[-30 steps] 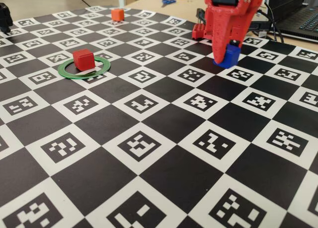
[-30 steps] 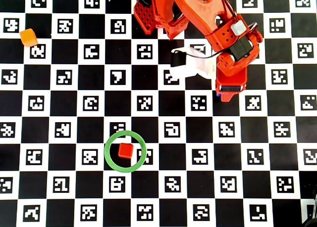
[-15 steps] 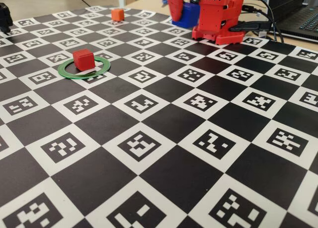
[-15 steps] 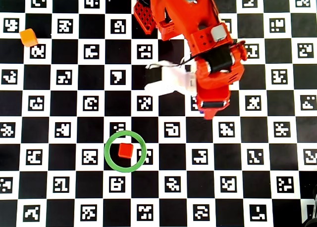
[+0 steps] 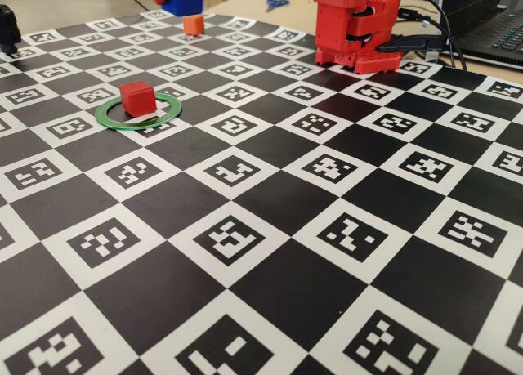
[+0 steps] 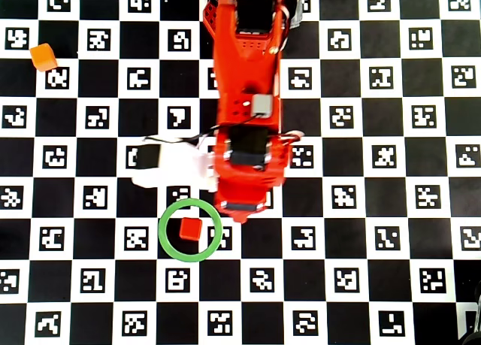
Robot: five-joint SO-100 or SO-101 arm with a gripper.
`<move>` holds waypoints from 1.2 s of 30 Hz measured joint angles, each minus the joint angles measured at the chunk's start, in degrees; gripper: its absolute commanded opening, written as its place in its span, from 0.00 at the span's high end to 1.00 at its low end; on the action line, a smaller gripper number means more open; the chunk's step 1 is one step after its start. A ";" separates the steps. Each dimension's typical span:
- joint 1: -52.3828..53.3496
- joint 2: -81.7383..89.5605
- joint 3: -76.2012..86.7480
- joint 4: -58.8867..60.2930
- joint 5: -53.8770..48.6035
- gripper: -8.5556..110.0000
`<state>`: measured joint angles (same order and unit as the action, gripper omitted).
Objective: Grab the red cube then put it in the green circle then put the blue cube on top and finally the orange cube on top
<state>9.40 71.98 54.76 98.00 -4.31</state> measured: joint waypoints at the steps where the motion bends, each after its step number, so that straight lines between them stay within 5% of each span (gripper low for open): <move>1: 0.62 -0.97 -1.23 0.00 -0.62 0.90; 17: 7.03 -16.96 -17.23 0.44 -5.36 0.90; 36: 10.63 -19.78 -9.40 -7.38 -6.77 0.90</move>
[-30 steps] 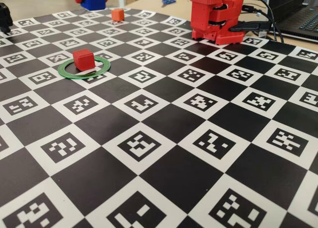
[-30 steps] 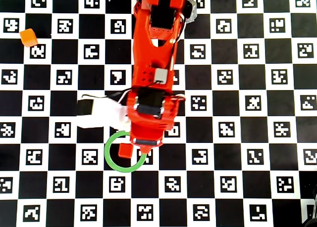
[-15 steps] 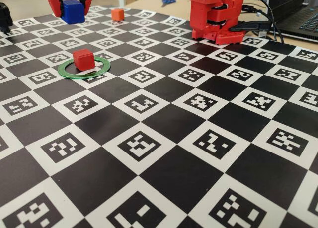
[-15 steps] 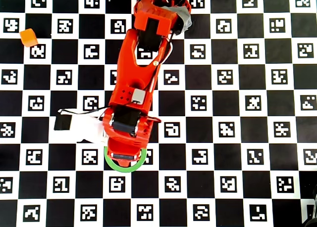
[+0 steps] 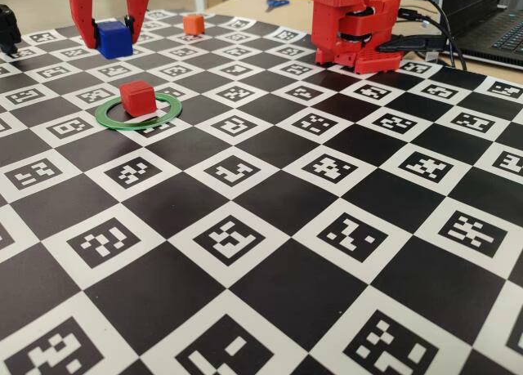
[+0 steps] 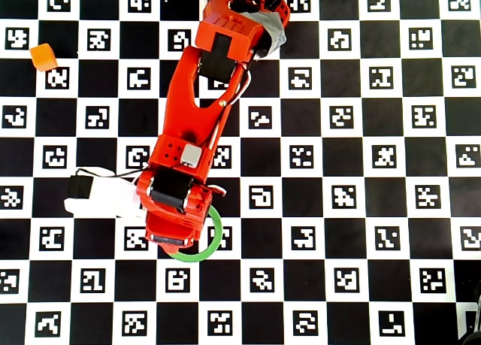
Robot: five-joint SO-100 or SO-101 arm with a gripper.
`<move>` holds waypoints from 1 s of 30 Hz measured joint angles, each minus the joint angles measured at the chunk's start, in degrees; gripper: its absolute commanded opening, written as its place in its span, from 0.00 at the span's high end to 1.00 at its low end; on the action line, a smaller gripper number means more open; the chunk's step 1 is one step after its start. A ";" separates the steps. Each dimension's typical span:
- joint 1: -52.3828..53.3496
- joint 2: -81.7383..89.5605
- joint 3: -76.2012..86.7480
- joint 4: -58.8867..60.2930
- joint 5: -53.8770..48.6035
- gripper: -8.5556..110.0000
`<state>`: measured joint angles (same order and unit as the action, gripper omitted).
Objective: Grab the red cube then put it in the green circle then put the blue cube on top and finally the orange cube on top
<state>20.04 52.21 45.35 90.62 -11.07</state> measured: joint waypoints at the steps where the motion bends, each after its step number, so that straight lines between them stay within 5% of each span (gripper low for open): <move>1: 0.00 0.00 1.14 -0.70 0.00 0.90; 30: -2.11 0.00 5.98 -3.25 2.29 0.90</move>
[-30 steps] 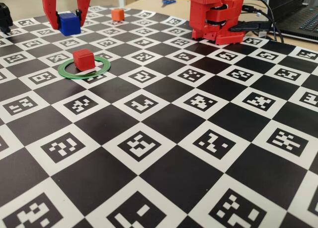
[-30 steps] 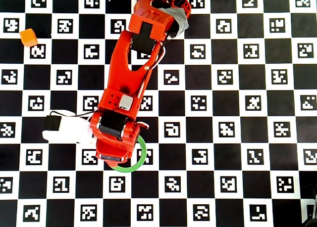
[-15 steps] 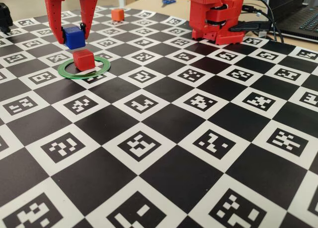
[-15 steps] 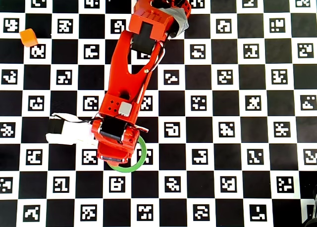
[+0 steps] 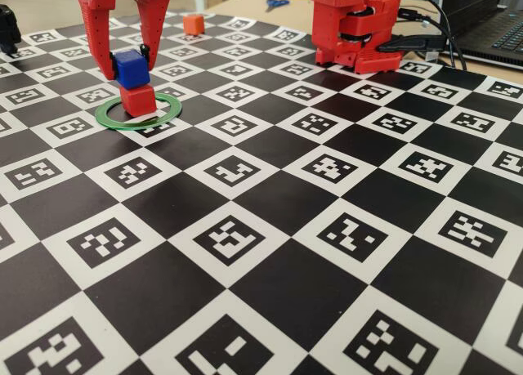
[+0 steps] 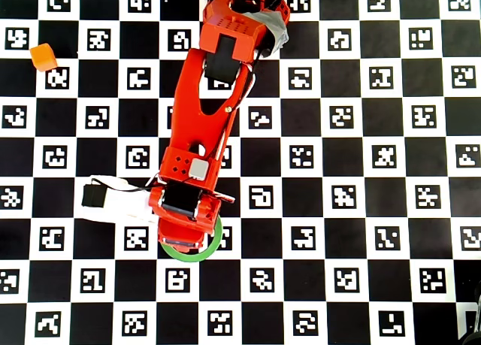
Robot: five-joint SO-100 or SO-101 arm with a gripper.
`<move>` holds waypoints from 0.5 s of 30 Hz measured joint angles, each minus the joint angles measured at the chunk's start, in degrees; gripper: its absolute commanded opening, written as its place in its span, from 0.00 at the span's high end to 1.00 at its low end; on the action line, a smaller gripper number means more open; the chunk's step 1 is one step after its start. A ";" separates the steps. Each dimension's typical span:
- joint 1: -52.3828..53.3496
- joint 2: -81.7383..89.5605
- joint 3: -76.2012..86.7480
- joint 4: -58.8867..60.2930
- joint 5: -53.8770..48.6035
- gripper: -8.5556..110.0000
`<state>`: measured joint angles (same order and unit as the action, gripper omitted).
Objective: Grab the red cube then put it in the green circle then put the blue cube on top and finally the orange cube on top
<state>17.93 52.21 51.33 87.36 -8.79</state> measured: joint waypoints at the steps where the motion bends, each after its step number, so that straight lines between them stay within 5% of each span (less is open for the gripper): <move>1: 0.00 0.00 0.00 0.00 0.00 0.90; 15: -0.18 0.18 0.44 -0.09 1.49 0.83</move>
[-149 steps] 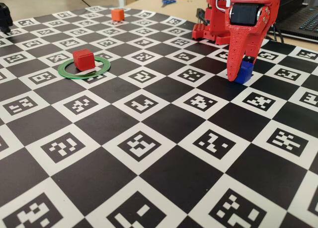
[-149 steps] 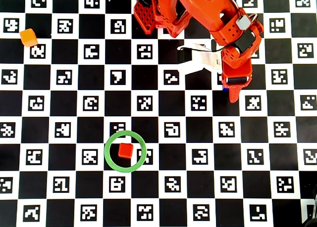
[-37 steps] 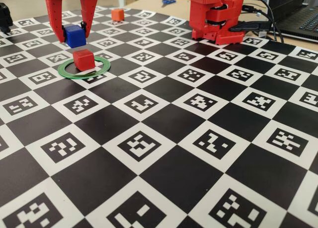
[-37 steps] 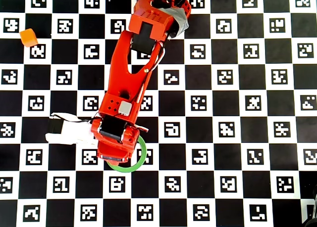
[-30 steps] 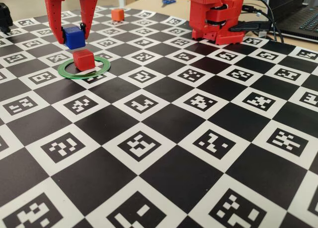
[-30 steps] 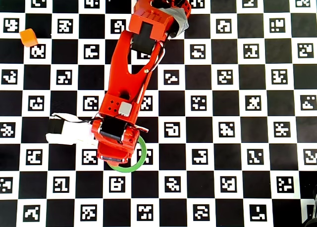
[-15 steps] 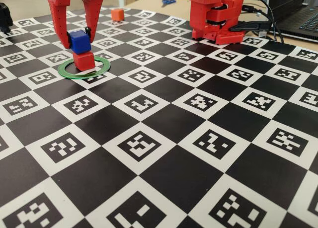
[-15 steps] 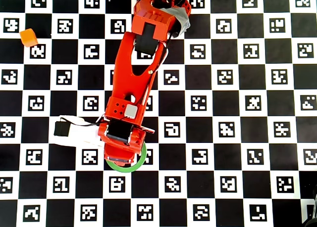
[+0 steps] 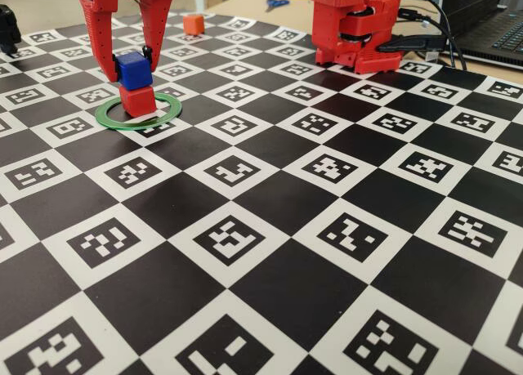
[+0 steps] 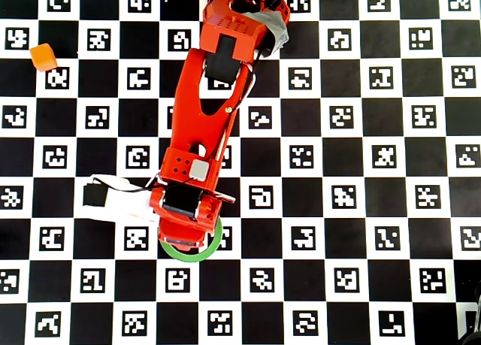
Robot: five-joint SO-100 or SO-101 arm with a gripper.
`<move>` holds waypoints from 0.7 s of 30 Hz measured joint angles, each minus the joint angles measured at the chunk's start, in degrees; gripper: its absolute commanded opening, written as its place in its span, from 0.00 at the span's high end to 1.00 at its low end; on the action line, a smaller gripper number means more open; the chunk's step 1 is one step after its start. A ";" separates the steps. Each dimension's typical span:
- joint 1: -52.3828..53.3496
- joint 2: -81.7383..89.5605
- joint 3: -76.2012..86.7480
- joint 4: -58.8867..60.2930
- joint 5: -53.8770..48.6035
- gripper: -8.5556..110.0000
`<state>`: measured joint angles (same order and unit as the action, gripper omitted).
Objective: Grab the red cube then put it in the green circle then put the blue cube on top and finally the orange cube on top
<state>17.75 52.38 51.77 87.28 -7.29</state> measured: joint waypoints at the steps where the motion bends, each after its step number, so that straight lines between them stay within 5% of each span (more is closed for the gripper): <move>1: 0.00 0.00 0.00 0.00 0.09 0.83; 21: 0.00 0.09 0.09 0.00 0.00 0.70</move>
<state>17.75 52.47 51.86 87.28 -7.29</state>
